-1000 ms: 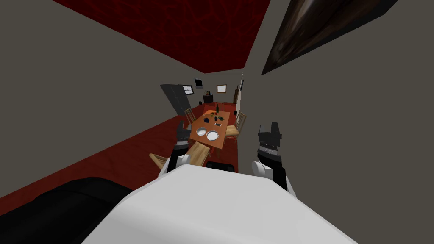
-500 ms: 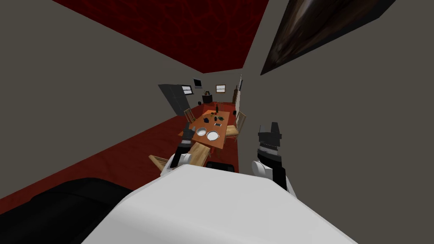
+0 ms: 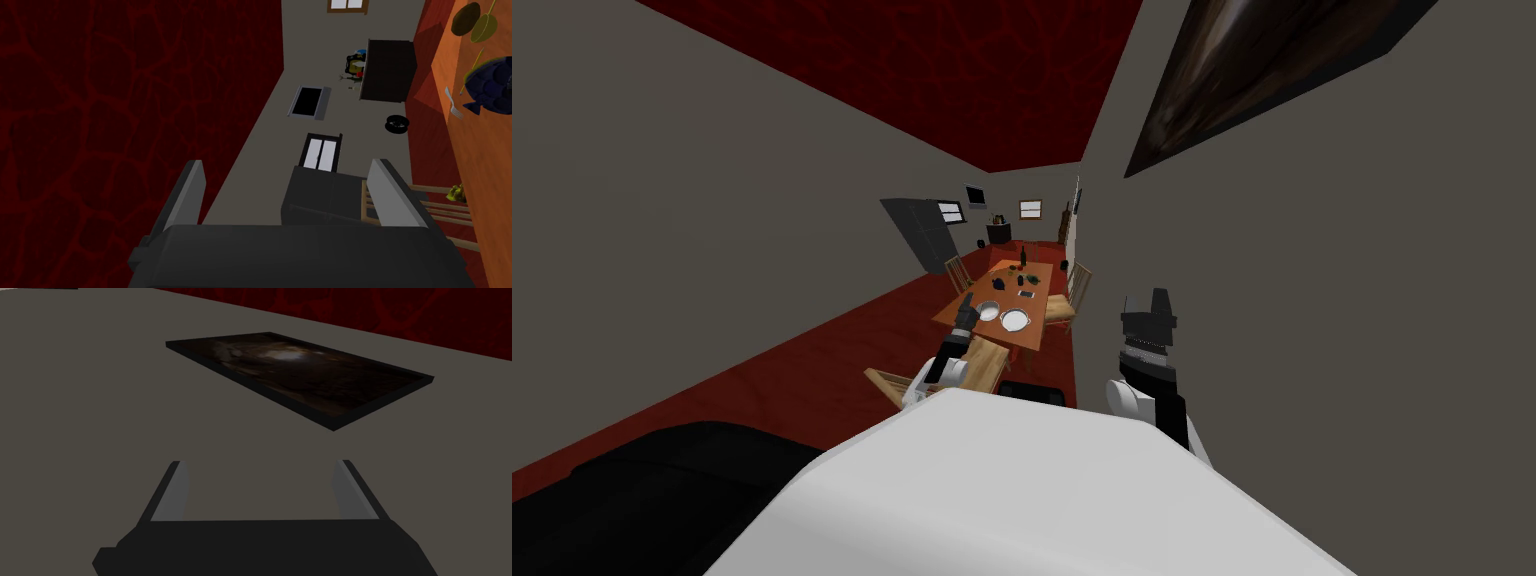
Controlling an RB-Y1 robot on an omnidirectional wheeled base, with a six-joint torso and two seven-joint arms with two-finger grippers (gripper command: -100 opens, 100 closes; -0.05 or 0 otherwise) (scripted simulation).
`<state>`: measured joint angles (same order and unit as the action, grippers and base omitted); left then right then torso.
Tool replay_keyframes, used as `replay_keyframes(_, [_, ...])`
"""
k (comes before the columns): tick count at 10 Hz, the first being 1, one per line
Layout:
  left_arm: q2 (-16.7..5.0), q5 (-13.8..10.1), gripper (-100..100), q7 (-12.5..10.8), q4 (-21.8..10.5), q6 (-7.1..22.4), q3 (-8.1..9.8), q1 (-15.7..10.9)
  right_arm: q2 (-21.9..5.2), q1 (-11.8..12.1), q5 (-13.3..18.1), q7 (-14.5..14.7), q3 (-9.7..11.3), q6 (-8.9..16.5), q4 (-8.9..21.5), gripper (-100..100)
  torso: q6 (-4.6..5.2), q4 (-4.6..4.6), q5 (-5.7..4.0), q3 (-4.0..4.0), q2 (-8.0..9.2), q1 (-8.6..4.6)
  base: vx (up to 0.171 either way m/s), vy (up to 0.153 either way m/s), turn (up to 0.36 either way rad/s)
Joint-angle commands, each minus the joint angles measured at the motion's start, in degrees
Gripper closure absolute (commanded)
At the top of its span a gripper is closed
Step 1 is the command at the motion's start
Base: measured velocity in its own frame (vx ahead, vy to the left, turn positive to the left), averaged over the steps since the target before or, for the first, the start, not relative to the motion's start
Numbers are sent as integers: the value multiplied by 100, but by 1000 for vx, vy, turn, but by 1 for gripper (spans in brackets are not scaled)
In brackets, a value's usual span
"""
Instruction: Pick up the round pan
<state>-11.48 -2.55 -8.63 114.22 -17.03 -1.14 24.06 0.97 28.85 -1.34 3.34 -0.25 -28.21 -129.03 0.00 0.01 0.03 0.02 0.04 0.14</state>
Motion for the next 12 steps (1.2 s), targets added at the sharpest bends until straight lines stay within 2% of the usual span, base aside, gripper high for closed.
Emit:
replay_keyframes(1, [-102, -41, -100, -62, -202, 249, -51, -166, 0, 0, 0, 0, 0, 0, 0, 0, 0, 0, 0, 0, 0, 0, -13, 24, -32])
replay_keyframes(3, [-244, -99, -100, -157, -512, 563, -173, -376, 0, 0, 0, 0, 0, 0, 0, 0, 1, -1, -1, -1, -2, -2, -11, 34, -53])
replay_keyframes(6, [-316, -131, -100, -205, -670, 828, -235, -484, 0, 0, 0, 0, 0, 0, 0, 0, 0, 0, -1, 0, 0, -4, -12, 22, -30])
replay_keyframes(8, [-455, -201, -100, -303, -995, 1205, -358, -706, 0, 0, 0, 0, 0, 0, 0, 0, 1, -1, -2, -2, -4, -7, -7, 18, -67])
replay_keyframes(9, [-455, -201, -100, -303, -995, 1262, -358, -706, 0, 0, 0, 0, 0, 0, 0, 0, 1, -1, -1, -2, -3, -6, -7, 19, -27])
replay_keyframes(10, [-519, -240, -100, -351, -1161, 1480, -418, -820, 0, 0, 0, 0, 0, 0, 0, 0, -1, -1, -2, -2, -3, -7, -2, 15, -45])
replay_keyframes(11, [-519, -240, -100, -351, -1161, 1493, -418, -820, 0, 0, 0, 0, 0, 0, 0, 0, 0, -1, -2, -3, -5, -8, 0, 10, -27])
replay_keyframes(12, [-578, -280, -100, -399, -1328, 1720, -478, -934, 0, 0, 0, 0, 0, 0, 0, 0, -1, -1, -2, -3, -5, -10, 1, 7, -45])
